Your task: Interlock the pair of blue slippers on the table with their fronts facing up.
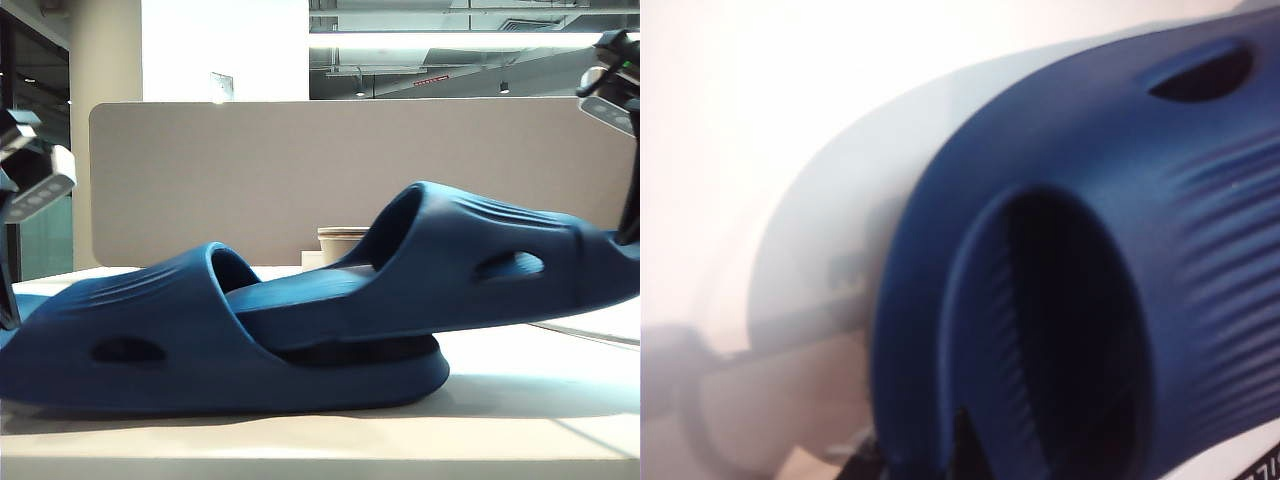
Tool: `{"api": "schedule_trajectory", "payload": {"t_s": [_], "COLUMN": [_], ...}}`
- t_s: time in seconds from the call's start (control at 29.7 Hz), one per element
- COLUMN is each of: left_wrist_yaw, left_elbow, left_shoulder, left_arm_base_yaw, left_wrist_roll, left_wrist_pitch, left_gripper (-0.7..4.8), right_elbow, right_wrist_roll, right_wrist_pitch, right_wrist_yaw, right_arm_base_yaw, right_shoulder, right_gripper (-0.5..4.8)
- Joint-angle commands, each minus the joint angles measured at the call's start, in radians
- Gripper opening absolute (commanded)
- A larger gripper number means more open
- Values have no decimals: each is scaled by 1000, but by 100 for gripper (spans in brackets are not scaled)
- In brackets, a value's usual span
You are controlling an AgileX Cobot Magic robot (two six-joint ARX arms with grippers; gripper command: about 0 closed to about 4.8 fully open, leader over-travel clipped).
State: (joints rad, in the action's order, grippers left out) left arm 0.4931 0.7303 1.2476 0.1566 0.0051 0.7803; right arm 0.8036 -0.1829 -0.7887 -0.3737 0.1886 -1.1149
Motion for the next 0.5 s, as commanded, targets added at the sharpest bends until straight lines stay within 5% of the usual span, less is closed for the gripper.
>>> {"api": "schedule_trajectory", "payload": {"t_s": [0.03,0.5], "left_wrist_yaw": [15,20], "left_elbow": [5,30], "left_shoulder": [19,25], "left_arm_base_yaw": [41,55], "left_wrist_roll": [-31,-59], "left_wrist_pitch": [-51,-87], "left_gripper": [-6,-6], "right_elbow": [7,7], "right_wrist_roll": [-31,-49], "right_wrist_pitch": [51,110], "right_wrist_yaw": [-11,17], "right_arm_base_yaw": [35,101], "right_shoulder": [2,-112], "right_gripper": [-2,-2]}}
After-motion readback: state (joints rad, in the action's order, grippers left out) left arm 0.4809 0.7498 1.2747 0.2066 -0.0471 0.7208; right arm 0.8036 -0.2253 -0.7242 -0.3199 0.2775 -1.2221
